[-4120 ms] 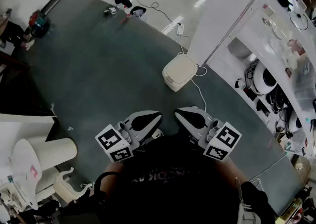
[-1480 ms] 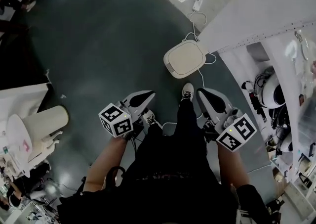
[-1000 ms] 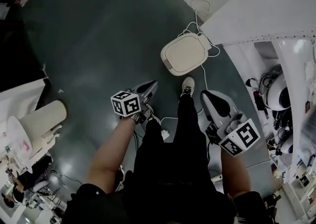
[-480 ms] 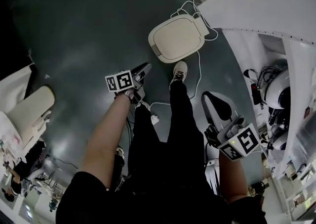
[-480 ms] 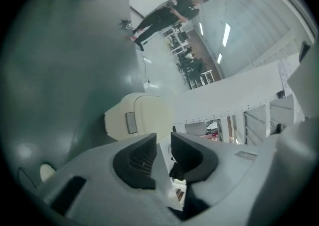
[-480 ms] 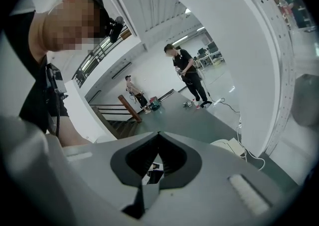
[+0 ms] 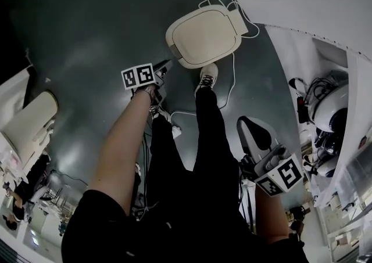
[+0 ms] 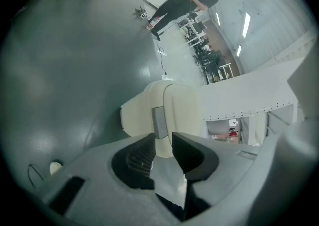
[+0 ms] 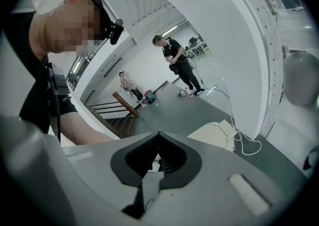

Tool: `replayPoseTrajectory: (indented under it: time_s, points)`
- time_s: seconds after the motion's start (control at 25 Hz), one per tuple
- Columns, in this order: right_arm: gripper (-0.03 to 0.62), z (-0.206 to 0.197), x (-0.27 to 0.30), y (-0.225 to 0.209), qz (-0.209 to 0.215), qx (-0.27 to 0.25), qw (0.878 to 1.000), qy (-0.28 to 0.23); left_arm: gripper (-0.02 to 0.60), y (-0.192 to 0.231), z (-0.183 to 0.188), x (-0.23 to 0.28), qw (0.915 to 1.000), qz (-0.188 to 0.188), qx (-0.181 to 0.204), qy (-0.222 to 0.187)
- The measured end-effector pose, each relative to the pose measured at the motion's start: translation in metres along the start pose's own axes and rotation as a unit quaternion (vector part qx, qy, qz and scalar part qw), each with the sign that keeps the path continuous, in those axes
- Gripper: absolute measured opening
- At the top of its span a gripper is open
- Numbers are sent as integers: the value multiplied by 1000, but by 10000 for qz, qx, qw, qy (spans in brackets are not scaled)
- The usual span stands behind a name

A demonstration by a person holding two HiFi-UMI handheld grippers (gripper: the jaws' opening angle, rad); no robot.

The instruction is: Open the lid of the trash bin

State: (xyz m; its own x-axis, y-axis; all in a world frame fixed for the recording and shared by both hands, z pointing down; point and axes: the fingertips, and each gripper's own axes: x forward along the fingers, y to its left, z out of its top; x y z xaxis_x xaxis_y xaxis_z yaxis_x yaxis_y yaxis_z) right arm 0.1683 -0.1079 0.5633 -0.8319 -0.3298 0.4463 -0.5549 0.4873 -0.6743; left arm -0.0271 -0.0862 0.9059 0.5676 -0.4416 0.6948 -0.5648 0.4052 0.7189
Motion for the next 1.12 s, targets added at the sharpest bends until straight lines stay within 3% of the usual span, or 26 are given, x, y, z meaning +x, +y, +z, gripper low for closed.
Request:
replayPoseTrajectory:
  time_s: [0.52, 0.92, 1.12]
  points:
    - [8, -17, 0, -27, -91, 142, 9997, 197, 109, 20, 16, 34, 9978, 577, 308, 73]
    - [8, -19, 10, -22, 5, 337, 9994, 117, 119, 25, 16, 35, 9945, 705, 686, 363]
    - [8, -28, 16, -20, 30, 329, 9992, 221, 121, 29, 16, 36, 9952, 649, 641, 350]
